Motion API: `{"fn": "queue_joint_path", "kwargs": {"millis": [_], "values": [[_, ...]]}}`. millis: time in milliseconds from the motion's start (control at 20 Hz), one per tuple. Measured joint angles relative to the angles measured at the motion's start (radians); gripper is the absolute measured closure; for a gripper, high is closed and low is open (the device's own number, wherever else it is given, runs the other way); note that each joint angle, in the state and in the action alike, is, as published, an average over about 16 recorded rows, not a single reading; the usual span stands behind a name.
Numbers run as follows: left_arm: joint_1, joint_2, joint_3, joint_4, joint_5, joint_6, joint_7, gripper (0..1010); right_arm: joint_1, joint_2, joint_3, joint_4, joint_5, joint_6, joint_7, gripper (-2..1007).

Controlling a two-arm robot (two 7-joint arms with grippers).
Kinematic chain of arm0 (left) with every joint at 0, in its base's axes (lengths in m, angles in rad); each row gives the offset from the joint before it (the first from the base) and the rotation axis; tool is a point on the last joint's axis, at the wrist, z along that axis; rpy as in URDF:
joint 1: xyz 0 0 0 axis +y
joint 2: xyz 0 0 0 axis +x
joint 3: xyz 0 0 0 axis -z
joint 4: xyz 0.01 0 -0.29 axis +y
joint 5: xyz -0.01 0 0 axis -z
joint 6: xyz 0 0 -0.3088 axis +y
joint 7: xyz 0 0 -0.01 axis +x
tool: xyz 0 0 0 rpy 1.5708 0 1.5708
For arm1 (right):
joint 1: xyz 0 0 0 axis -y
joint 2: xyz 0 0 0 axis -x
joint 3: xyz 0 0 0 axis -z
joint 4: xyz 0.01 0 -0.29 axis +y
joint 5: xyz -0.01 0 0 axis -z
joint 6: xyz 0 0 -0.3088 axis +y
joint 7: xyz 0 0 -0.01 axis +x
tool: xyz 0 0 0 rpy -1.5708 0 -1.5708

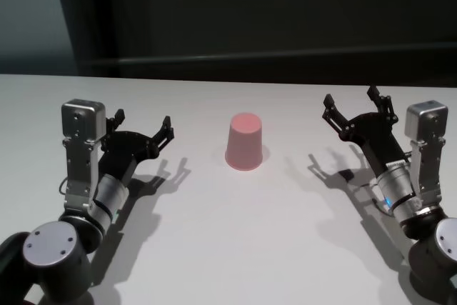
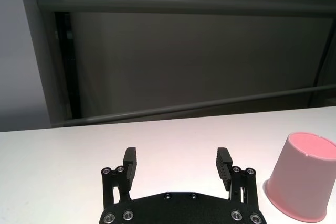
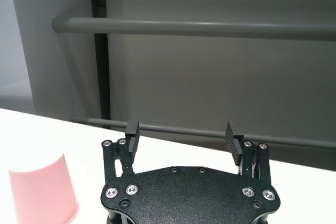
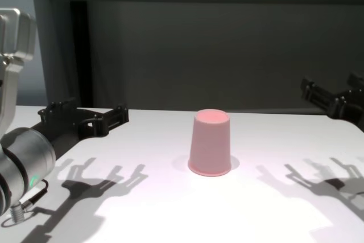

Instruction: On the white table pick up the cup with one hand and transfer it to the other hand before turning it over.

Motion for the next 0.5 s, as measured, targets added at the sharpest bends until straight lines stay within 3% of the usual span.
{"fn": "queue_joint_path", "kwargs": {"millis": [250,500], "values": [[0.0,0.0,0.0,0.0,0.0,0.0,0.0,9,-0.071,0.011,0.019,-0.078,-0.002,0.047,-0.016,3],[0.0,0.0,0.0,0.0,0.0,0.0,0.0,9,-0.117,0.014,0.029,-0.122,-0.01,0.071,-0.02,3]]}}
